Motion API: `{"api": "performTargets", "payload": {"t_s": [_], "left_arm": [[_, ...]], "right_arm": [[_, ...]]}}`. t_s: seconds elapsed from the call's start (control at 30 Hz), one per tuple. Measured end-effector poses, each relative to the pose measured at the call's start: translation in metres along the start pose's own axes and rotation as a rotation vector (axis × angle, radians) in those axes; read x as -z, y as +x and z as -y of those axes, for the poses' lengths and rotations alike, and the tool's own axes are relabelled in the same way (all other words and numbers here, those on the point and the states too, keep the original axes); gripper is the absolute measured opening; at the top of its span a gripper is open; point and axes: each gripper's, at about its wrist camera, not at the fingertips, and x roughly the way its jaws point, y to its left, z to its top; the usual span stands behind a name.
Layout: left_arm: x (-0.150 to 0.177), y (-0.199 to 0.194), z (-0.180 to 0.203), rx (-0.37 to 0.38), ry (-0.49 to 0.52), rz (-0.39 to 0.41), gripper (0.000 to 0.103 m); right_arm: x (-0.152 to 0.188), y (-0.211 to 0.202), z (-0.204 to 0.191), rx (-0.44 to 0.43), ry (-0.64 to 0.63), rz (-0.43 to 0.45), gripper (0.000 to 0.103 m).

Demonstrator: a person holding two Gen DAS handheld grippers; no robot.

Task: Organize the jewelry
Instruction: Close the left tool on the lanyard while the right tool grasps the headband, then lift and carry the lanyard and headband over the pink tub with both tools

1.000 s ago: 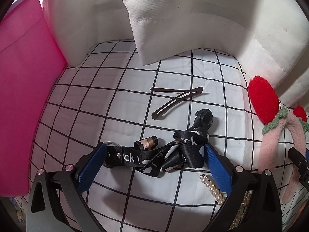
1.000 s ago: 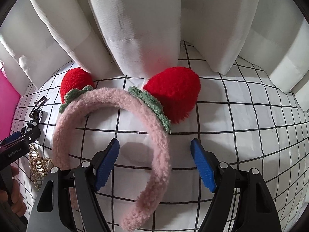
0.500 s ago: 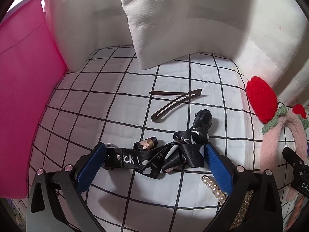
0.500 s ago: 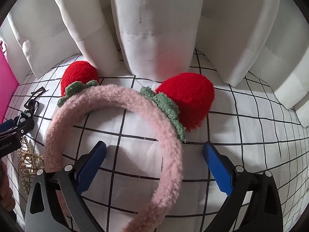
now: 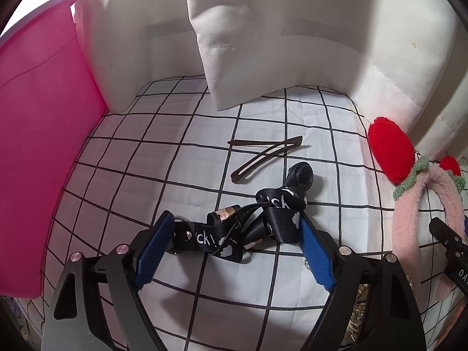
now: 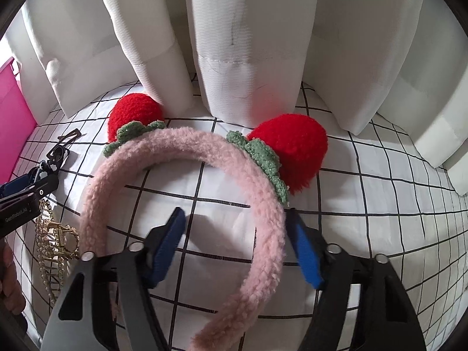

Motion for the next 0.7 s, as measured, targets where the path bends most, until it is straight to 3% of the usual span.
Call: {"api": "performTargets", "payload": {"t_s": [0.07,0.13,0.17,0.33,0.7], "left_arm": [[0.003,-0.003,-0.001,-0.004,0.005,0.013,0.065],[0.004,-0.006,-0.001,-0.018,0.016,0.020,0.044],[0.005,-0.008,-0.002,-0.029,0.022,0.021,0.040],[0.003,-0.018,-0.011,-0.007,0.021,0.016,0.014],[0.017,-0.058,-0.016,0.026,0.027,0.039,0.011]], "right_arm": [[0.001,-0.002,0.001,0.005,0.006,0.000,0.043],[0.001,-0.004,0.004,0.024,0.021,0.002,0.010],[0.002,-0.005,0.005,0.010,0.032,-0.001,0.007],[0.009,-0.012,0.004,0.003,0.040,0.007,0.007],[0.026,-0.058,0.012,-0.058,0.087,0.066,0.008]]}}
